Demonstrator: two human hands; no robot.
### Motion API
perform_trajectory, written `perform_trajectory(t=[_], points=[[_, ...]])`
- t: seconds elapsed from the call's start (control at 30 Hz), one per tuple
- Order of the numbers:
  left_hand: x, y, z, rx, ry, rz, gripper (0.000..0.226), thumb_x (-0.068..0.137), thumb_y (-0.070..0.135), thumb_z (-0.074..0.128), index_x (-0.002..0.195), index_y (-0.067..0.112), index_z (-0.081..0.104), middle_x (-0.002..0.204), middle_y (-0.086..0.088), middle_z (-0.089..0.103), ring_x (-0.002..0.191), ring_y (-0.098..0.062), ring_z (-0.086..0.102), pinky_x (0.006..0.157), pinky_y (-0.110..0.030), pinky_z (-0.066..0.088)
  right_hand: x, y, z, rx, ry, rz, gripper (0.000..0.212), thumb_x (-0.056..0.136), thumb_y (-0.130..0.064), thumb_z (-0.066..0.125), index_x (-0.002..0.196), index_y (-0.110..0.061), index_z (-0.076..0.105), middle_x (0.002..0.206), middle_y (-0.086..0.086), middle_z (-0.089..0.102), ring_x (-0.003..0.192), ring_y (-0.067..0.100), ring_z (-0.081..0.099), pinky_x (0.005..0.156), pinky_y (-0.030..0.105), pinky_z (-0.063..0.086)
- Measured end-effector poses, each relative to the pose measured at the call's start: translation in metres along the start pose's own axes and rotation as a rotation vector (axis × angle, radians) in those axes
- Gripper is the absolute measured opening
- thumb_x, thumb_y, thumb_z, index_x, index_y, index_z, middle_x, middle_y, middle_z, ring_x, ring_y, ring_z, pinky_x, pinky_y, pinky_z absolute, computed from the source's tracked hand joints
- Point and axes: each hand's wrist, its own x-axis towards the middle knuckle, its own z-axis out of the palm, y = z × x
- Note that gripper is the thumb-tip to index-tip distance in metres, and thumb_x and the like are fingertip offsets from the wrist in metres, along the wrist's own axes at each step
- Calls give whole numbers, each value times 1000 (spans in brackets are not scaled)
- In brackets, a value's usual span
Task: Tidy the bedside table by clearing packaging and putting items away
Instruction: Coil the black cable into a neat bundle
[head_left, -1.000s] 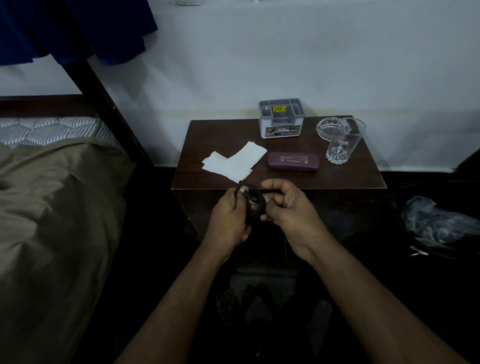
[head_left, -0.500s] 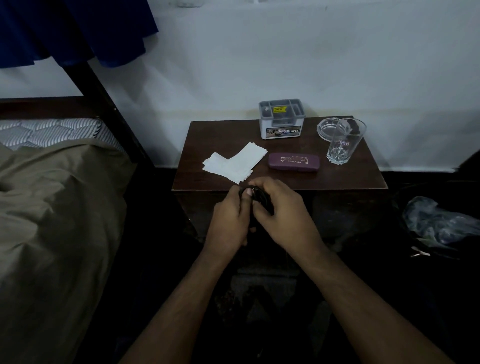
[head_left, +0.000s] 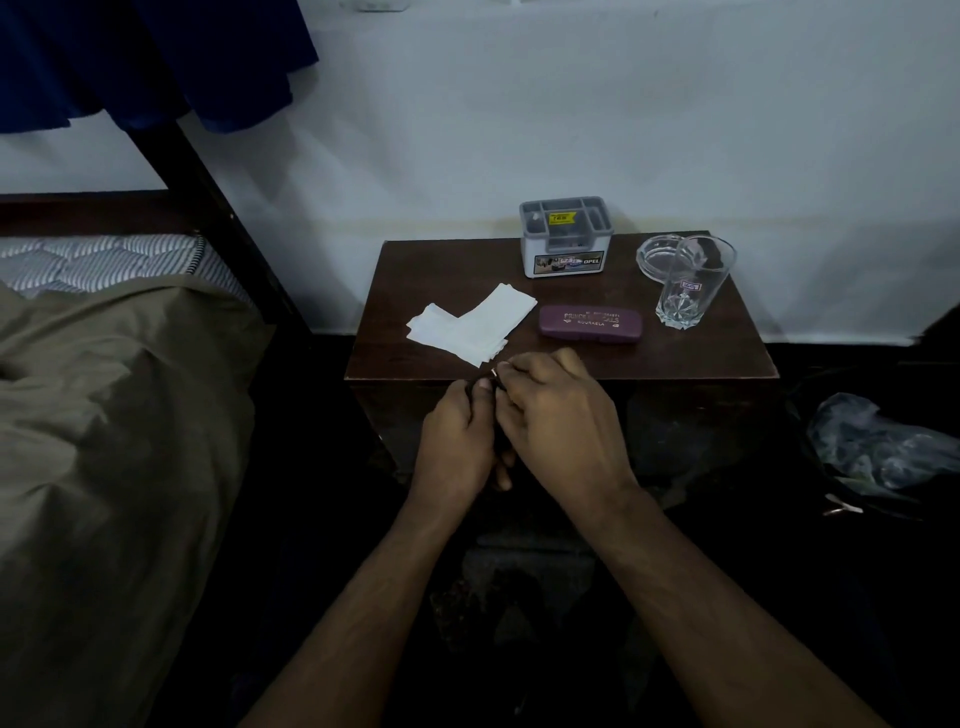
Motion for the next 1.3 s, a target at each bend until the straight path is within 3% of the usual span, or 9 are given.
perform_trajectory(t=[0.17, 0.33, 0.57, 0.63, 0.7, 0.83, 0.97, 1.17, 1.3], points=[[-1, 3, -1, -84, 0, 45, 34, 102, 54, 40, 80, 30, 53, 59, -5, 68, 39, -36, 62, 37, -32, 47, 3, 0, -1, 112, -12, 75, 26, 100, -27, 53, 114, -10, 67, 98, 8, 68, 96, 29, 62, 73, 39, 49], [-3, 5, 0, 33, 36, 134, 28, 105, 49, 40, 85, 31, 47, 60, -8, 65, 36, -25, 63, 34, -26, 42, -1, 3, 3, 279, 20, 255, 27, 104, -39, 43, 120, -19, 54, 87, 6, 73, 82, 34, 71, 65, 43, 53], [-7, 9, 6, 247, -78, 262, 17, 107, 42, 39, 97, 28, 40, 63, -6, 68, 38, -14, 64, 41, -33, 50, 2, 21, 10, 762, 191, 689, 18, 102, -29, 57, 107, -17, 70, 91, -7, 74, 88, 10, 70, 80, 32, 54], [-7, 9, 5, 278, -71, 300, 17, 107, 43, 39, 98, 28, 40, 64, -5, 67, 38, -12, 64, 40, -34, 50, 4, 25, 10, 981, 142, 778, 16, 102, -27, 59, 107, -18, 72, 87, -5, 76, 78, 4, 70, 70, 28, 56], [-7, 9, 2, 224, -67, 282, 17, 106, 45, 39, 100, 30, 41, 67, -5, 68, 38, -14, 65, 38, -32, 49, 4, 28, 6, 1045, 104, 720, 15, 102, -24, 60, 106, -17, 72, 80, -6, 76, 69, -1, 68, 62, 20, 53], [-8, 9, -3, 114, -156, 266, 16, 103, 50, 41, 99, 35, 46, 71, -5, 67, 38, -21, 66, 34, -26, 46, 3, 28, 2, 667, 85, 455, 22, 103, -24, 56, 117, -16, 72, 98, -3, 77, 90, 7, 70, 81, 12, 48], [-8, 7, -2, 188, -296, 328, 17, 103, 50, 40, 102, 34, 44, 69, -6, 68, 41, -17, 67, 40, -20, 46, 2, 29, 4, 589, 58, 428, 28, 104, -20, 55, 126, -16, 70, 108, 0, 78, 96, 6, 68, 79, 7, 43], [-10, 8, -4, 12, -314, 236, 17, 107, 41, 44, 110, 27, 51, 76, -4, 71, 52, -23, 73, 38, -32, 49, 6, 37, 6, 968, 21, 512, 11, 96, -26, 69, 103, -19, 71, 89, 0, 79, 84, 10, 75, 82, 33, 58], [-8, 7, -8, 149, -267, 279, 23, 106, 46, 40, 106, 25, 49, 73, -5, 68, 44, -25, 69, 41, -31, 51, 7, 40, 7, 944, -132, 402, 12, 98, -18, 66, 93, -14, 76, 87, 1, 79, 79, 7, 71, 79, 31, 55]])
